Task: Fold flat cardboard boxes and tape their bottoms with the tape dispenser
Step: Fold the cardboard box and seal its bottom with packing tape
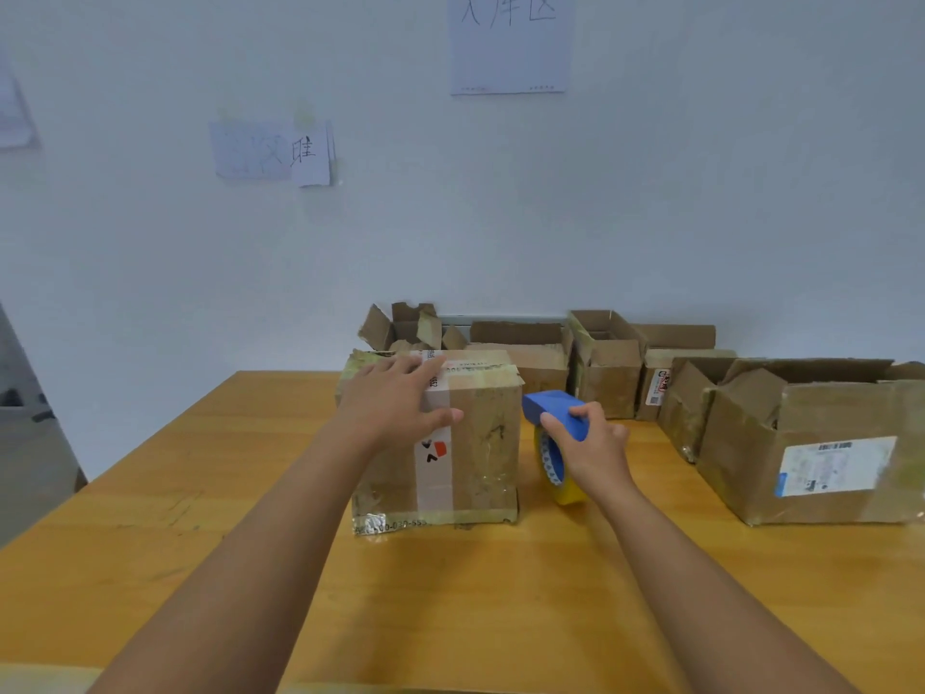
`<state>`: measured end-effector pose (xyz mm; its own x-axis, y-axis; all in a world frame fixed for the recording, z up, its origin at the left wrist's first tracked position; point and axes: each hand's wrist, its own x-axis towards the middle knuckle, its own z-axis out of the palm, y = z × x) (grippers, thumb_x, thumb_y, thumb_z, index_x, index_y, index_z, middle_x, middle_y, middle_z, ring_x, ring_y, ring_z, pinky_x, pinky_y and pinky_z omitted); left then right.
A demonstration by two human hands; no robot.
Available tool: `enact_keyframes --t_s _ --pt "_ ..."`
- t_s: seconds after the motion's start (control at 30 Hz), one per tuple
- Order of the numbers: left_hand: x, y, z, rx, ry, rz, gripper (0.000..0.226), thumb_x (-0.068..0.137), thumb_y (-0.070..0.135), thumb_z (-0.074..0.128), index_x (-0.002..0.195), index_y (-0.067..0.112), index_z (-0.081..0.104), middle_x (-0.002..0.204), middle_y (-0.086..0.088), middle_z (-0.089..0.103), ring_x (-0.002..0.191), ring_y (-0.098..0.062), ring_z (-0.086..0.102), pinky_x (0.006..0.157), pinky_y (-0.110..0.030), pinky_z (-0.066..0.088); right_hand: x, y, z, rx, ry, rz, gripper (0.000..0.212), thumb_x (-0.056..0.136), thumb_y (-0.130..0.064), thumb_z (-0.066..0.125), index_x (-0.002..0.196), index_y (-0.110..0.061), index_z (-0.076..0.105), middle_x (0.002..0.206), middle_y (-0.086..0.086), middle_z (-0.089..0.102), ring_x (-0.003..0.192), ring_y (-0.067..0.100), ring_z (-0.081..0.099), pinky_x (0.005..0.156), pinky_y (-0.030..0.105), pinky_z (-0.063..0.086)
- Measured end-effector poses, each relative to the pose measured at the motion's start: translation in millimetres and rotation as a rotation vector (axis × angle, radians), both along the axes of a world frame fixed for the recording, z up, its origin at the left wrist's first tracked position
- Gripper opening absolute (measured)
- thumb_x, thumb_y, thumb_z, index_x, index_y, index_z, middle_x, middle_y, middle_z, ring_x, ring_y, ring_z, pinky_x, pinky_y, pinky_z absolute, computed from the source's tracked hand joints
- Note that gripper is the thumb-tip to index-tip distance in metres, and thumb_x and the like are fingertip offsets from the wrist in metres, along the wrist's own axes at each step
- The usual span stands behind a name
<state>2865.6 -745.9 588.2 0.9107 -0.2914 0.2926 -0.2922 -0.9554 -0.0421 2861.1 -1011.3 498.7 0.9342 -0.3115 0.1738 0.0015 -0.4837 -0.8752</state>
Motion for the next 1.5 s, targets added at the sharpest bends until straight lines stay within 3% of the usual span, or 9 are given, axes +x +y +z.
enact_keyframes --t_s 0.23,0.53,0.67,0.8,0.9,1.0,1.1,1.37,1.5 --pt "-1.8 3.8 1.1 -0.010 -0.023 -0.062 0.066 0.088 0.074 0.043 0.138 0.031 0.040 0.156 0.002 0.036 0.141 -0.022 0.034 0.112 -0.044 0.030 -1.6 8.2 2.7 -0.315 0.016 -0.105 0.027 0.099 -0.040 0.052 0.120 -0.030 0.039 0.114 0.005 0.028 0.092 0.028 0.053 0.073 0.037 0.051" --pt "-3.0 14.1 -3.1 0.031 -0.012 -0.021 0.069 0.086 0.080 0.033 0.148 0.049 0.027 0.161 0.011 0.022 0.148 -0.023 0.021 0.119 -0.058 0.005 1.2 12.9 -5.7 -0.413 -0.076 -0.214 0.042 0.099 -0.053 0.046 0.121 -0.019 0.036 0.114 0.015 0.040 0.080 0.029 0.055 0.063 0.041 0.054" --pt "-2.8 16.5 -4.9 0.055 -0.035 -0.038 0.071 0.088 0.078 0.028 0.151 0.044 0.024 0.159 0.010 0.030 0.142 -0.025 0.032 0.116 -0.050 0.019 5.6 -2.0 10.4 -0.274 -0.106 -0.177 0.047 0.098 -0.051 0.051 0.133 -0.022 0.042 0.114 0.006 0.038 0.089 0.027 0.054 0.068 0.035 0.049" --pt "-2.2 15.8 -4.5 -0.006 -0.057 -0.022 0.074 0.085 0.076 0.018 0.137 0.028 0.038 0.134 0.001 0.058 0.124 -0.025 0.050 0.105 -0.046 0.035 7.7 -13.3 69.0 -0.192 -0.430 -0.191 0.044 0.094 -0.049 0.060 0.129 -0.025 0.051 0.118 0.005 0.044 0.096 0.016 0.045 0.069 0.027 0.041" --pt "-2.7 18.5 -2.2 -0.016 -0.064 -0.066 0.070 0.084 0.079 0.011 0.120 0.032 0.047 0.123 0.008 0.060 0.113 -0.018 0.054 0.094 -0.039 0.042 4.9 -2.6 119.4 -0.093 -0.594 -0.105 0.034 0.092 -0.054 0.060 0.120 -0.038 0.049 0.114 -0.002 0.046 0.091 0.008 0.050 0.069 0.019 0.040" --pt "0.1 28.9 3.2 -0.089 -0.067 -0.116 0.060 0.094 0.071 0.020 0.130 0.038 0.054 0.138 0.014 0.054 0.117 -0.012 0.055 0.083 -0.032 0.047 6.9 26.7 152.9 0.058 -0.613 0.096 0.027 0.092 -0.054 0.062 0.113 -0.040 0.052 0.111 -0.009 0.054 0.094 0.000 0.055 0.069 0.014 0.044" --pt "1.1 38.4 3.5 -0.159 -0.051 -0.118 0.051 0.099 0.063 0.025 0.136 0.042 0.053 0.148 0.015 0.047 0.128 -0.014 0.050 0.095 -0.036 0.046 15.6 58.6 163.1 0.063 -0.569 0.274 0.027 0.092 -0.050 0.064 0.113 -0.036 0.055 0.107 -0.022 0.053 0.091 -0.016 0.053 0.065 0.004 0.043" --pt "2.8 37.6 -9.3 -0.229 -0.178 -0.100 0.070 0.088 0.076 0.014 0.116 0.030 0.059 0.102 0.011 0.066 0.089 -0.010 0.059 0.068 -0.027 0.041 39.1 79.0 151.0 0.041 -0.472 0.455 0.022 0.095 -0.045 0.062 0.115 -0.037 0.058 0.110 -0.020 0.056 0.097 0.004 0.059 0.075 0.017 0.047" --pt "2.9 38.1 -8.2 -0.275 -0.175 -0.116 0.074 0.087 0.077 0.017 0.116 0.028 0.063 0.106 0.012 0.067 0.093 -0.009 0.059 0.074 -0.031 0.049 37.4 74.0 151.4 0.043 -0.415 0.484 0.028 0.096 -0.053 0.054 0.122 -0.043 0.057 0.108 -0.025 0.055 0.095 -0.002 0.061 0.066 0.007 0.048"
